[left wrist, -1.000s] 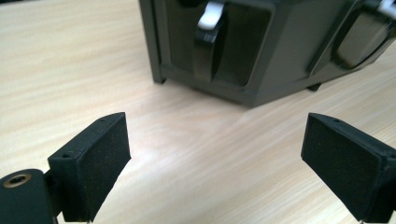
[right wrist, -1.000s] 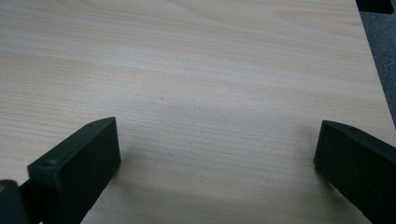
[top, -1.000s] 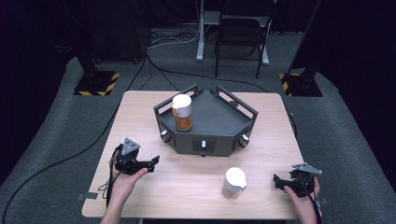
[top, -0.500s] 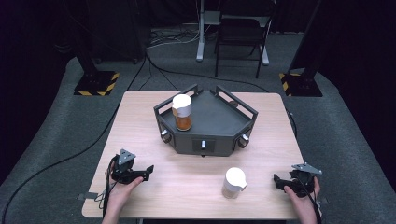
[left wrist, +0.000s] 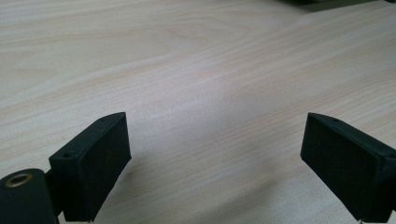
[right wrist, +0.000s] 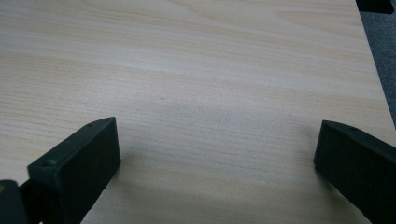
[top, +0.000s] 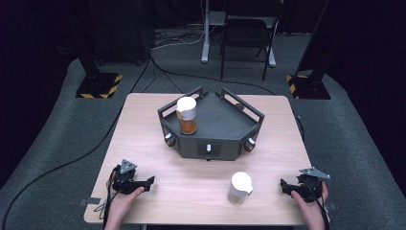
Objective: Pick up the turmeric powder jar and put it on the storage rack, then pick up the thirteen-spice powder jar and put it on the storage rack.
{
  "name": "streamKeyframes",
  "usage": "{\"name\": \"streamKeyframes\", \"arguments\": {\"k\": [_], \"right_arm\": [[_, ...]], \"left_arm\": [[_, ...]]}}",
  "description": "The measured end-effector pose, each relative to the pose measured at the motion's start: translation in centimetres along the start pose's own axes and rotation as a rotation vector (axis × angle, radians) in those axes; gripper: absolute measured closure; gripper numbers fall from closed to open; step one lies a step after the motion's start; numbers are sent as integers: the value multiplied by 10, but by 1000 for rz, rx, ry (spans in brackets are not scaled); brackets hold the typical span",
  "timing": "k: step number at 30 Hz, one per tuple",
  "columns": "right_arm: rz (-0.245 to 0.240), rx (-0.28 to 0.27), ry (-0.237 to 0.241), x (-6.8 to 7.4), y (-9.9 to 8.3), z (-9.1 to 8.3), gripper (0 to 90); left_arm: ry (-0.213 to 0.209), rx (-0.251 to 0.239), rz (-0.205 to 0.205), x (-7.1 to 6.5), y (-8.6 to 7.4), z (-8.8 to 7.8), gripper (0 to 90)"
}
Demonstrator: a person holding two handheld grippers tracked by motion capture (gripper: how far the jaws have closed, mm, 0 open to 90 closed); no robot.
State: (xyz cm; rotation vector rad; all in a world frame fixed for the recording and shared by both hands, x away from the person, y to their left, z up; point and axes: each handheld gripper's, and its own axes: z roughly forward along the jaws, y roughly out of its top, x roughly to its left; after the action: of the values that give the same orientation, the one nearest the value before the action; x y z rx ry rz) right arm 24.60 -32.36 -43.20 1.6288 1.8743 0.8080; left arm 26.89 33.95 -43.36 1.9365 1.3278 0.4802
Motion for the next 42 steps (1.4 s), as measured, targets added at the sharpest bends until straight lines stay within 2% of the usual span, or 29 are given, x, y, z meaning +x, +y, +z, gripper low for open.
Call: {"name": "streamKeyframes", "arguments": {"k": [6, 7, 9, 11, 42], "right_arm": [[0, 0, 0, 0, 0, 0, 0], [0, 0, 0, 0, 0, 0, 0], [0, 0, 0, 0, 0, 0, 0], [0, 0, 0, 0, 0, 0, 0], [-2, 1, -1, 0, 0, 0, 0]], "left_arm": [[16, 5, 0, 0, -3, 2, 83], [24, 5, 5, -1, -4, 2, 82], [68, 10, 31, -8, -4, 3, 82], [80, 7, 37, -11, -5, 4, 81], [83, 12, 36, -11, -5, 5, 63]]}}
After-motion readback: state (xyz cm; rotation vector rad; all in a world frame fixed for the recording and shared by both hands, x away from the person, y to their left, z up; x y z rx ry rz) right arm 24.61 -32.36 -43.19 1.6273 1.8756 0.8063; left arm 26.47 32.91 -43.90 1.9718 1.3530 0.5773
